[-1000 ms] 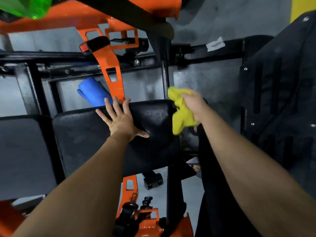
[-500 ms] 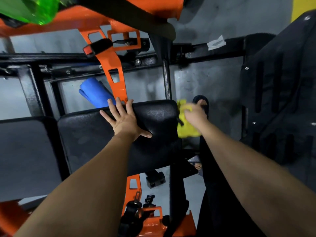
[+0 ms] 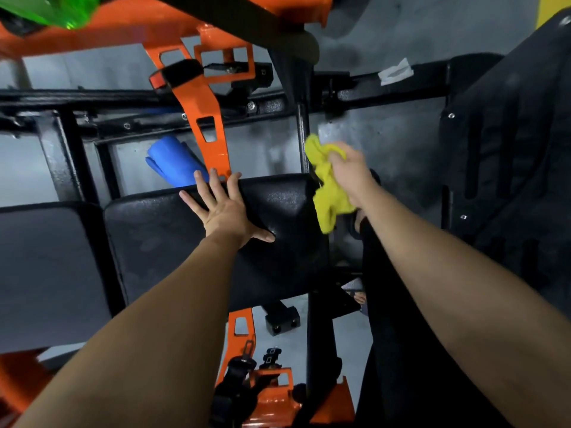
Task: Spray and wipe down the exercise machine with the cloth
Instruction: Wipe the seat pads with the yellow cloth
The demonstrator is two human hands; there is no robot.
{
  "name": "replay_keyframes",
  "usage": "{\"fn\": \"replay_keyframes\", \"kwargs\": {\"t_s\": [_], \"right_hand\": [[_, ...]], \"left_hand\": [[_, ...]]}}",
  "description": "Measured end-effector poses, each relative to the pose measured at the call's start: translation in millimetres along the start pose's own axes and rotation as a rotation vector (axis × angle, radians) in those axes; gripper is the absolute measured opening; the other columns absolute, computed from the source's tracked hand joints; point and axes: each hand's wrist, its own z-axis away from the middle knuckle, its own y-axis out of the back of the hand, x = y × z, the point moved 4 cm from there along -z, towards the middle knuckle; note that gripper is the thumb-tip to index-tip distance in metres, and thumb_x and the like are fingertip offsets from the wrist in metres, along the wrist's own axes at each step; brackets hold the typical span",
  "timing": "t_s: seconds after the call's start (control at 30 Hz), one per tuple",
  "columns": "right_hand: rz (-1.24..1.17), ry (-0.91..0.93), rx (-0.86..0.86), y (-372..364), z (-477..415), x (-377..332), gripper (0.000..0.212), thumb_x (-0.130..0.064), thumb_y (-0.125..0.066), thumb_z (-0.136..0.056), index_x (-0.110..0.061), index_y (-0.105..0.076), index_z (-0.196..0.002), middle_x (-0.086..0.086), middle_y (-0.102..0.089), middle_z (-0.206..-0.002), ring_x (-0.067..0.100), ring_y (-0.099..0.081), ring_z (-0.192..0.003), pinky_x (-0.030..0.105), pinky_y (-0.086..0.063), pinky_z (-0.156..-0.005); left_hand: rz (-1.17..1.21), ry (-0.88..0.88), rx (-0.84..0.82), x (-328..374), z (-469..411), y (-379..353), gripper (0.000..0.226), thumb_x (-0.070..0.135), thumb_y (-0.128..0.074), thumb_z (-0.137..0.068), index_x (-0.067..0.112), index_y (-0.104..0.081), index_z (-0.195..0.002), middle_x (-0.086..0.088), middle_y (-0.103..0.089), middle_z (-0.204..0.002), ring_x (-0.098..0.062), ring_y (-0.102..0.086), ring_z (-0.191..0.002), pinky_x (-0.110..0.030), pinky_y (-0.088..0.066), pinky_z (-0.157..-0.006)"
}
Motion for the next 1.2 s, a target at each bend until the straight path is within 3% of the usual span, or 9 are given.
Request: {"fn": "replay_keyframes", "kwargs": {"t_s": [0.13, 0.23, 0.47, 0.53, 0.7, 0.83, 1.03, 1.13, 1.2], "right_hand": [[0.211, 0.058, -0.107, -12, -5, -19, 0.03, -0.034, -0.046, -0.094, -0.046, -0.066, -0.115, -0.006, -0.068, -0.102, 0.021, -0.063, -0.087, 0.031, -0.049, -0.078], [0.07, -0.006, -0.069, -6, 8, 1, 0.028, -0.027, -0.049, -0.099, -0.039, -0.068, -0.117, -0.007, -0.067, -0.108, 0.023, -0.064, -0.1, 0.031, -0.051, -0.086], [0.076, -0.323, -0.231, -11, 47, 143, 0.047, -0.046, -0.055, -0.086, -0.029, -0.067, -0.128, 0.0, -0.072, -0.111, 0.024, -0.067, -0.104, 0.04, -0.051, -0.097], [0.072, -0.357, -0.268, -11, 55, 163, 0.051, -0.047, -0.055, -0.084, -0.026, -0.067, -0.13, -0.003, -0.071, -0.096, 0.025, -0.067, -0.094, 0.039, -0.052, -0.09], [0.121, -0.239, -0.178, -4, 55, 94, 0.03, -0.021, -0.053, -0.1, -0.034, -0.065, -0.124, -0.002, -0.068, -0.095, 0.016, -0.06, -0.077, 0.026, -0.045, -0.069], [0.082, -0.118, -0.074, 2, 10, 26, 0.043, -0.026, -0.052, -0.1, -0.03, -0.054, -0.143, -0.002, -0.061, -0.126, 0.018, -0.058, -0.107, 0.027, -0.045, -0.087], [0.312, 0.019, -0.178, -8, -2, -13, 0.037, -0.029, -0.05, -0.097, -0.031, -0.061, -0.133, -0.002, -0.066, -0.109, 0.027, -0.065, -0.103, 0.039, -0.055, -0.091], [0.289, -0.005, -0.149, -3, 10, 0, 0.033, -0.028, -0.048, -0.101, -0.031, -0.062, -0.13, 0.001, -0.067, -0.102, 0.03, -0.065, -0.098, 0.026, -0.049, -0.073], [0.288, -0.052, -0.136, 1, 20, 9, 0.035, -0.026, -0.046, -0.105, -0.026, -0.06, -0.136, 0.011, -0.066, -0.123, 0.029, -0.063, -0.104, 0.026, -0.045, -0.066]], "left_hand": [[0.009, 0.002, 0.018, 1, 0, 0, 0.155, 0.075, -0.09, -0.038, 0.027, -0.003, -0.158, -0.013, 0.021, -0.167, -0.04, 0.035, -0.149, -0.072, 0.023, -0.108], [0.011, 0.005, 0.017, 0, 0, -1, 0.154, 0.075, -0.09, -0.039, 0.028, -0.004, -0.157, -0.014, 0.021, -0.167, -0.04, 0.035, -0.148, -0.072, 0.024, -0.108], [0.024, -0.013, 0.024, 0, 0, -1, 0.154, 0.074, -0.089, -0.04, 0.027, -0.003, -0.158, -0.014, 0.021, -0.167, -0.041, 0.035, -0.149, -0.071, 0.025, -0.107], [0.027, -0.017, 0.023, 0, 0, -1, 0.154, 0.074, -0.09, -0.04, 0.027, -0.003, -0.158, -0.014, 0.021, -0.167, -0.041, 0.034, -0.149, -0.071, 0.024, -0.107], [0.027, -0.018, 0.035, -1, 0, -2, 0.154, 0.074, -0.09, -0.039, 0.027, -0.004, -0.158, -0.014, 0.02, -0.168, -0.04, 0.034, -0.149, -0.071, 0.024, -0.107], [0.016, -0.013, 0.034, -1, -2, -3, 0.155, 0.077, -0.088, -0.037, 0.028, -0.004, -0.158, -0.013, 0.021, -0.168, -0.04, 0.034, -0.149, -0.07, 0.026, -0.106], [0.022, -0.009, 0.056, -2, -4, -5, 0.155, 0.076, -0.089, -0.039, 0.029, -0.003, -0.158, -0.014, 0.018, -0.168, -0.041, 0.033, -0.149, -0.07, 0.025, -0.107], [0.017, -0.011, 0.075, -2, -3, -5, 0.155, 0.076, -0.089, -0.038, 0.029, -0.004, -0.158, -0.013, 0.018, -0.168, -0.041, 0.033, -0.15, -0.069, 0.026, -0.106], [0.02, -0.001, 0.07, -2, -3, -5, 0.155, 0.076, -0.089, -0.037, 0.03, -0.004, -0.158, -0.012, 0.018, -0.168, -0.041, 0.033, -0.15, -0.069, 0.027, -0.106]]}}
